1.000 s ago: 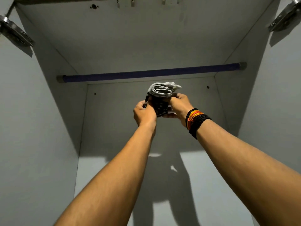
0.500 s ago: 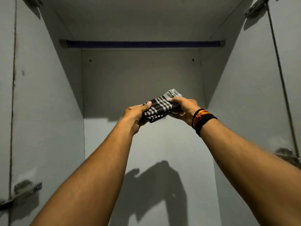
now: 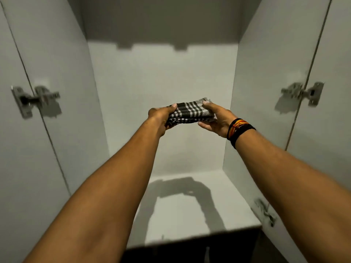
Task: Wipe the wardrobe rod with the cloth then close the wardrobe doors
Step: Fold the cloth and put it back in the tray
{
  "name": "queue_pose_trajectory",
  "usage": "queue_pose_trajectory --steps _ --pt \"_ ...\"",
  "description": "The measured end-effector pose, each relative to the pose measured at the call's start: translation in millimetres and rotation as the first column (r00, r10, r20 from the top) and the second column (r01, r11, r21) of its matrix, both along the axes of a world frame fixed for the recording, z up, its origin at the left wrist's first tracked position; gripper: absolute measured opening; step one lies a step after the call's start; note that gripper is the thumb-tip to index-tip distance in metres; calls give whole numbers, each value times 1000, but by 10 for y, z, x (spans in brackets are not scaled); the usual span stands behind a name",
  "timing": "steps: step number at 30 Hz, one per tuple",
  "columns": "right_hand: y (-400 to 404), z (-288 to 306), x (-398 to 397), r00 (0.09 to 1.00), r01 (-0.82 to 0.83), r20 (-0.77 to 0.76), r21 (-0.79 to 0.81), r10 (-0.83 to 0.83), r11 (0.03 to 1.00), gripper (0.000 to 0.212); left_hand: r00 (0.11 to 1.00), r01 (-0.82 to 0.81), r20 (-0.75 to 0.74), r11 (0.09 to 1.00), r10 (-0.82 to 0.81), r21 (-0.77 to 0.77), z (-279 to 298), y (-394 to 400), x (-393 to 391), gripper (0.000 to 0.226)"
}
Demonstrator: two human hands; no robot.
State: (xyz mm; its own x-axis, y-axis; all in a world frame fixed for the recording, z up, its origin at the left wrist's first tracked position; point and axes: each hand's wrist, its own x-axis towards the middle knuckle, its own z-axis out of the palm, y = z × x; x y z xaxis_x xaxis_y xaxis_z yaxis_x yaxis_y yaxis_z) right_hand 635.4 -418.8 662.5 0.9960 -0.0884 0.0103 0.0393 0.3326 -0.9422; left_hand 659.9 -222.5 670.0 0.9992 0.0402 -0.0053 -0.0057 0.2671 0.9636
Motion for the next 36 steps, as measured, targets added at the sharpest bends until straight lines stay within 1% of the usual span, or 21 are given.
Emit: queue_pose_trajectory --steps 2,3,5,6,8,11,12,14,15,17,20,21,23,26,29,32,33,35,36 --pt "-84 -464 -119 995 11 -98 -8 -12 1000 27 997 5 -76 1000 -3 14 -450 -50 -170 41" --pt "-129 -670 -163 989 16 -144 -10 -18 1000 30 994 9 -109 1000 -7 18 -649 -75 -243 42" --pt "-232 -1265 -296 966 24 -257 -20 -29 1000 39 979 -9 -205 1000 11 14 -1240 -140 -501 42" --pt "-268 -1541 -365 952 14 -307 -25 -21 1000 37 967 -11 -256 1000 15 15 -1536 -160 -625 41" --pt "-290 -2111 -584 911 -37 -412 -30 21 999 23 932 -35 -359 999 42 27 -2179 -193 -897 43" --pt "-219 -2875 -950 835 -96 -546 -28 65 995 15 863 -84 -495 995 104 61 -3051 -138 -1357 44" --pt "-161 -3142 -1088 802 -120 -592 -21 85 993 11 832 -100 -539 991 135 94 -3319 -97 -1533 42" --pt "6 -3626 -1381 747 -171 -656 -28 110 985 6 778 -124 -603 984 176 127 -3757 14 -1928 31" --pt "99 -3808 -1530 726 -204 -677 -36 126 978 7 758 -140 -624 982 188 125 -3942 75 -2115 26" --pt "317 -4262 -1805 706 -238 -700 -88 110 967 12 720 -200 -653 971 234 129 -4333 265 -2492 26" --pt "677 -4855 -2184 729 -322 -678 -219 94 921 34 689 -263 -662 953 296 153 -4852 632 -3075 33" --pt "797 -4985 -2310 735 -359 -671 -263 97 896 36 673 -294 -667 943 320 157 -4992 766 -3265 32" --pt "1136 -5211 -2575 693 -466 -709 -299 133 833 32 650 -352 -660 919 375 175 -5276 1098 -3693 32" --pt "1679 -5470 -2976 582 -605 -782 -235 221 761 27 596 -413 -666 882 450 227 -5608 1554 -4343 36" --pt "2275 -5821 -3510 515 -688 -816 -210 264 695 21 491 -476 -692 828 529 295 -5915 2008 -5010 33" --pt "2701 -6086 -4006 484 -733 -830 -211 279 646 17 386 -508 -713 780 585 365 -6110 2232 -5507 21" --pt "2802 -6164 -4133 490 -742 -828 -233 271 628 17 353 -509 -718 767 600 391 -6183 2280 -5628 22" --pt "3006 -6338 -4431 516 -774 -810 -302 279 557 14 270 -526 -726 729 632 438 -6436 2418 -5904 26" --pt "3071 -6397 -4551 534 -785 -793 -338 291 519 19 224 -535 -732 709 644 460 -6579 2485 -6021 29"
